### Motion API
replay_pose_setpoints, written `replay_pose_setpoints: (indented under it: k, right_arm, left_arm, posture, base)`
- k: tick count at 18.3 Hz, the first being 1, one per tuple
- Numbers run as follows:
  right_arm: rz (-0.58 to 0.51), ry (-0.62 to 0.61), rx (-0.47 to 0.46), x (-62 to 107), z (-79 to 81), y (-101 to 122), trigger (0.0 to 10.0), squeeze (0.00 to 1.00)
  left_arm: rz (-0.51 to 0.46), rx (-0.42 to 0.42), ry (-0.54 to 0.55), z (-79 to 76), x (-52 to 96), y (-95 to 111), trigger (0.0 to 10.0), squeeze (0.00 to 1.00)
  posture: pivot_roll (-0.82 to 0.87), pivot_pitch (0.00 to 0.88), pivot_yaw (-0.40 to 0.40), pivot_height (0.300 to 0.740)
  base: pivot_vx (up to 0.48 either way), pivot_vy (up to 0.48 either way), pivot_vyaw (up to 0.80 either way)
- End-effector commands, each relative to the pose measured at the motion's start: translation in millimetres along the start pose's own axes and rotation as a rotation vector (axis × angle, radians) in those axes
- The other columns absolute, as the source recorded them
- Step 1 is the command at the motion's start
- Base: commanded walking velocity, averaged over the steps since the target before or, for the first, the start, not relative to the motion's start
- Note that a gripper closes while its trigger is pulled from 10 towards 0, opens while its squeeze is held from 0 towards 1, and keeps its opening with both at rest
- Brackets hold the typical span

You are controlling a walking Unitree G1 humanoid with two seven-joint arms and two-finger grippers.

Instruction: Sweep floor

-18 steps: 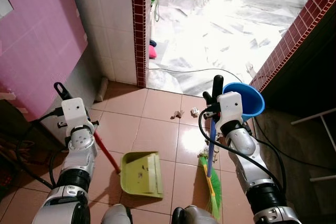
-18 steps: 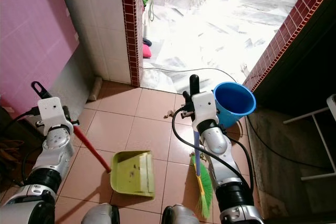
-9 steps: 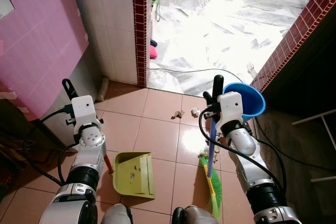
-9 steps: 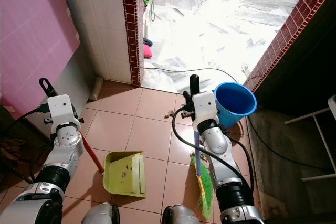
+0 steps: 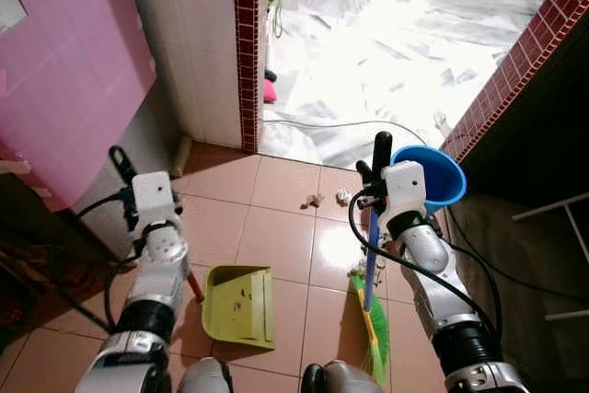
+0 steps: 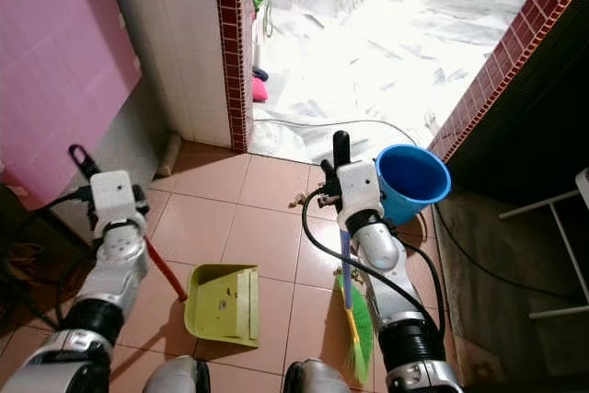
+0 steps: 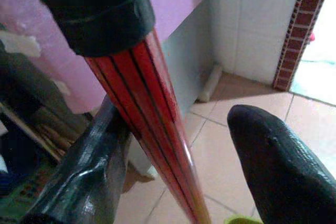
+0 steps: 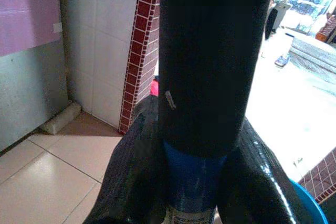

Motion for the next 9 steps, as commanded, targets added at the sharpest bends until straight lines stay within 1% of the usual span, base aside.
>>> replay_pose_setpoints:
  k: [1, 2, 3, 5, 6, 7, 8, 9]
  right_arm:
    - [-0.036, -0.018, 0.019, -4.2, -5.9, 9.0, 10.0, 0.0]
    - [-0.036, -0.018, 0.018, -4.3, -5.6, 9.0, 10.0, 0.0]
    - [-0.036, -0.018, 0.016, -4.2, -4.8, 8.9, 10.0, 0.0]
    - [-0.035, -0.015, 0.013, -4.4, -3.3, 8.6, 10.0, 0.0]
    - [-0.036, -0.013, 0.01, -5.0, -1.9, 9.0, 10.0, 0.0]
    - [-0.036, -0.012, 0.009, -5.2, -1.7, 9.0, 10.0, 0.0]
    - [-0.036, -0.01, 0.008, -5.7, -1.2, 9.0, 10.0, 0.0]
    - [-0.037, -0.005, 0.006, -6.5, -0.2, 9.0, 10.0, 0.0]
  left_arm:
    - [0.012, -0.043, -0.037, -2.9, 2.6, -1.2, 10.0, 1.0]
    - [0.023, -0.06, -0.047, -2.8, 4.1, -3.2, 10.0, 1.0]
    - [0.04, -0.091, -0.091, -4.9, 8.7, -7.2, 10.0, 1.0]
    - [0.039, -0.094, -0.135, -4.1, 18.1, -8.7, 10.0, 1.0]
    - [0.043, -0.089, -0.162, -1.5, 24.5, -11.9, 10.0, 1.0]
    - [0.049, -0.084, -0.165, -0.8, 25.8, -12.8, 10.0, 1.0]
    - [0.05, -0.064, -0.194, -1.9, 28.5, -12.4, 10.0, 1.0]
    - [0.012, -0.048, -0.224, -4.0, 31.3, -4.8, 10.0, 1.0]
  posture:
    - [-0.04, 0.056, -0.054, 0.74]
    - [-0.03, 0.056, -0.053, 0.74]
    - [-0.03, 0.057, -0.052, 0.74]
    - [-0.02, 0.059, -0.055, 0.74]
    - [-0.02, 0.059, -0.055, 0.74]
    - [-0.01, 0.059, -0.058, 0.74]
    - [-0.01, 0.059, -0.058, 0.74]
    - [0.0, 0.057, -0.063, 0.74]
  base:
    - [0.0, 0.0, 0.0]
    - [0.0, 0.0, 0.0]
    - [0.0, 0.0, 0.0]
    - [0.0, 0.0, 0.0]
    - [0.0, 0.0, 0.0]
    - [0.0, 0.0, 0.0]
    - [0.0, 0.0, 0.0]
    - [0.0, 0.0, 0.0]
Point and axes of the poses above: a point about 5 cm out from each wrist's last joint towards the gripper, its own x axis pointing back from the gripper into the wrist, its own y axis along the axis of the wrist's last joint, z = x × y, the point moved 4 cm from there along -x, pointing out of the wrist towards the gripper, and after that the axes turned 10 degrees about x, right-handed, at the moved point
